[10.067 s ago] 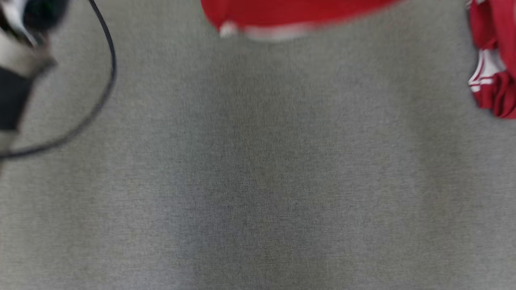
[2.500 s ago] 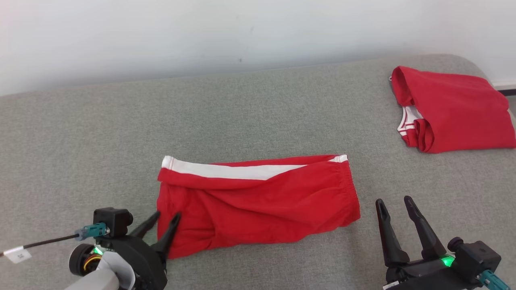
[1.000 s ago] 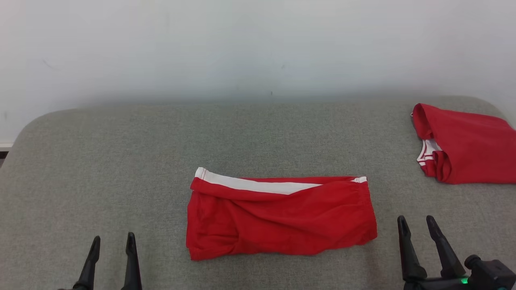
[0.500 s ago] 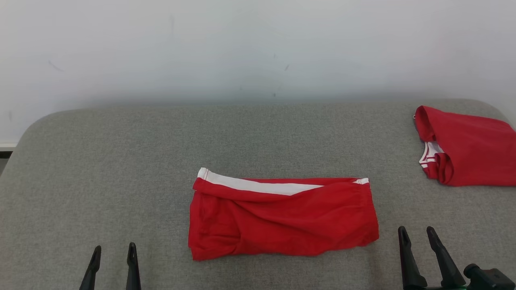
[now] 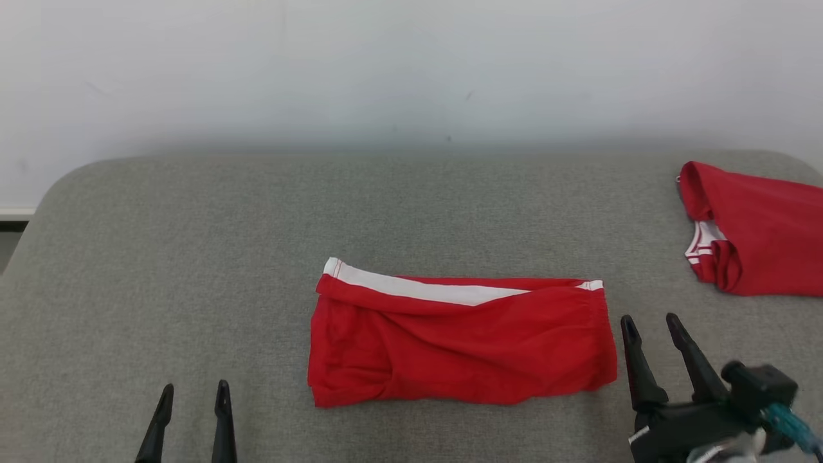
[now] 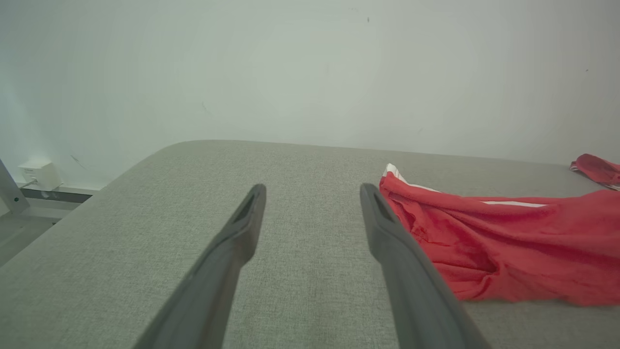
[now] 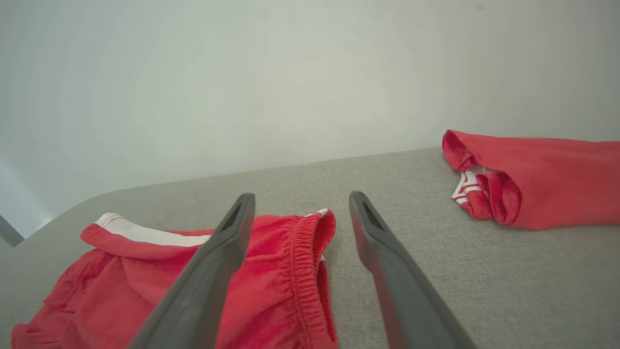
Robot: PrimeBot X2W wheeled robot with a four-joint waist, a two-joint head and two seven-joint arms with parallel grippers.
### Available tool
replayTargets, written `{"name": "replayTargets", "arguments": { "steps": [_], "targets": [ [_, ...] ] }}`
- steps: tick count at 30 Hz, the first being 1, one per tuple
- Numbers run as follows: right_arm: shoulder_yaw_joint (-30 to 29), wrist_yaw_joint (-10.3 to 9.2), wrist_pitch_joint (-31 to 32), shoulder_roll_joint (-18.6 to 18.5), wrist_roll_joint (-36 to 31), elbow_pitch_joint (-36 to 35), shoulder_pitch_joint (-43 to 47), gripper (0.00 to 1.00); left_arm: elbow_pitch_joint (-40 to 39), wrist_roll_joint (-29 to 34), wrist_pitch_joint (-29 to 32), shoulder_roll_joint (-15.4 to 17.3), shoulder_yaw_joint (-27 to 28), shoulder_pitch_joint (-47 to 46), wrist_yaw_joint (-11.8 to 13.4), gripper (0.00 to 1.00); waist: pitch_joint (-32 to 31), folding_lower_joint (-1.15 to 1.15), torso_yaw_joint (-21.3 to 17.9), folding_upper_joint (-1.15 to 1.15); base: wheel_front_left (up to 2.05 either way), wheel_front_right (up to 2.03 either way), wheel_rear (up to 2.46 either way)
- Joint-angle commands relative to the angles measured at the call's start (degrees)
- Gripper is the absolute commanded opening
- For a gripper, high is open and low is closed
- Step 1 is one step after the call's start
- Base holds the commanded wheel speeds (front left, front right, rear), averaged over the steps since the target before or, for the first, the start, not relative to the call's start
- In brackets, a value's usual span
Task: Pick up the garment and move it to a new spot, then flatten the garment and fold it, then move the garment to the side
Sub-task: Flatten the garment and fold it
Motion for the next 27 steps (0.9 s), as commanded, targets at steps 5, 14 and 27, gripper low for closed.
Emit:
{"name": "replayTargets", "arguments": {
  "steps": [5, 14, 27],
  "targets": [
    [1.83, -0.14, 2.86, -1.42, -1.37, 8.15, -7.21, 1.0, 0.19, -0.08, -0.16, -0.17, -1.51, -2.11, -0.35, 1.0, 2.09, -0.01, 2.44, 0.0, 0.0, 0.0, 0.0],
    [2.57, -0.14, 6.79, -0.75, -1.57, 24.55, -14.84, 1.0, 1.06, -1.3, -0.16, -0.19, -4.23, -3.69, 0.52, 1.0, 3.76, -0.01, 5.37, 0.0, 0.0, 0.0, 0.0],
    [6.01, -0.15, 10.9, -0.03, 5.49, 37.97, -20.63, 0.0, 1.64, -1.62, -0.16, -0.19, -5.36, -4.88, 0.93, 1.0, 3.92, -0.01, 5.56, 0.0, 0.0, 0.0, 0.0]
  ]
}}
